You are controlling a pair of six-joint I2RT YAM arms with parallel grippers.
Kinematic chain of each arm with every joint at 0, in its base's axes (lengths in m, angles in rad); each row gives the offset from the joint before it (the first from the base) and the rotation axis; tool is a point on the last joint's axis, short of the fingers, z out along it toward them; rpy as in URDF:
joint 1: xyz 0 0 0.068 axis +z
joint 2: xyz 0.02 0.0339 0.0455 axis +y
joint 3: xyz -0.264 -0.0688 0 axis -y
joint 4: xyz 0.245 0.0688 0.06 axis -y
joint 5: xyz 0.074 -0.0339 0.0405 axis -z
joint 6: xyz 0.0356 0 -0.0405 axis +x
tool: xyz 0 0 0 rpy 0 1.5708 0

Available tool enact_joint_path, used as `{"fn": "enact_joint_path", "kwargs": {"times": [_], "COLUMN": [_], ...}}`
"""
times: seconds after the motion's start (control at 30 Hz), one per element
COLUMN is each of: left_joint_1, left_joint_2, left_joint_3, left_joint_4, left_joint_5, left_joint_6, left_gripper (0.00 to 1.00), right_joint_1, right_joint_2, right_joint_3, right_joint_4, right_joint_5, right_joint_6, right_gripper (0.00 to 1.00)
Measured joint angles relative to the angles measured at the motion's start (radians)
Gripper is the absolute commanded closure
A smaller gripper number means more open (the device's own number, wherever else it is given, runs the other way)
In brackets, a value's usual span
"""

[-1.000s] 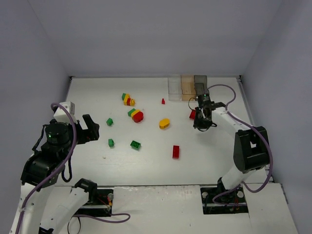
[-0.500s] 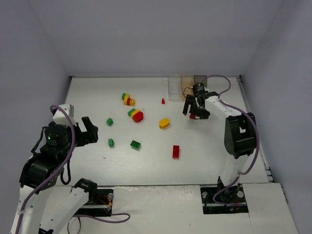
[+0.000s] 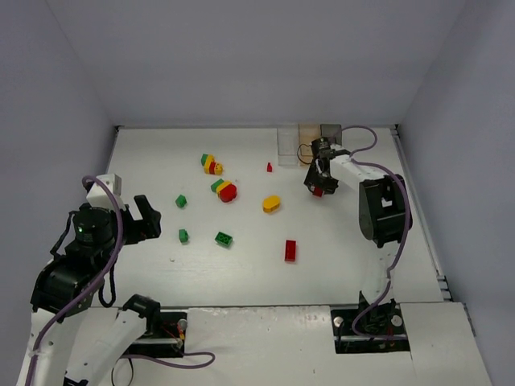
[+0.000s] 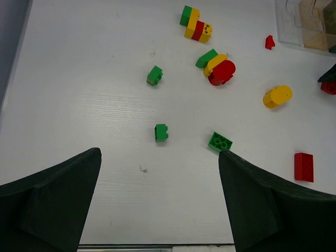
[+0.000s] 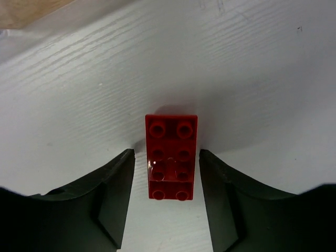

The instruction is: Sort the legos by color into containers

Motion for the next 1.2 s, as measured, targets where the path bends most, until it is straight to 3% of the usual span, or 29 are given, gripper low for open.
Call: {"fn": "enact_joint_path", "kwargs": {"times": [0.1, 0.13, 0.23, 0.47, 0.8, 1.13, 1.2], "left_joint_1": [0.000, 0.000, 0.000, 0.000, 0.000, 0.000, 0.000], "left_joint_2": [-0.004, -0.005, -0.005, -0.005, -0.005, -0.005, -0.005], "left_joint_3": [0.000, 0.000, 0.000, 0.000, 0.000, 0.000, 0.000], "left_joint_4": [-0.005, -0.006, -0.007, -0.007, -0.008, -0.023, -0.028], "left_joint_5": [-0.002, -0.003, -0.004, -0.005, -0.007, -0.011, -0.011], "left_joint_6": [0.000, 0.000, 0.000, 0.000, 0.000, -0.008, -0.012], "left_gripper": [0.13, 0.13, 0.13, 0.13, 0.13, 0.13, 0.13], "right_joint_1": [0.000, 0.000, 0.000, -0.002, -0.064, -0.143, -0.146], "right_joint_2": [0.019, 0.020, 0.022, -0.026, -0.047, 0.139, 0.183], "right_joint_3": [0.004, 0.006, 0.007, 0.017, 0.261, 0.446, 0.466], "right_joint_4": [0.000, 0.004, 0.011, 0.053, 0.128, 0.135, 0.133], "right_joint_5": [0.020, 0.023, 0.035, 0.047, 0.048, 0.016, 0.004], "right_joint_6": [0.003, 0.002, -0.008, -0.149, -0.364, -0.455, -0.473], "right_gripper": [0.71, 0.84, 1.00, 1.00, 0.96, 0.84, 0.78]}}
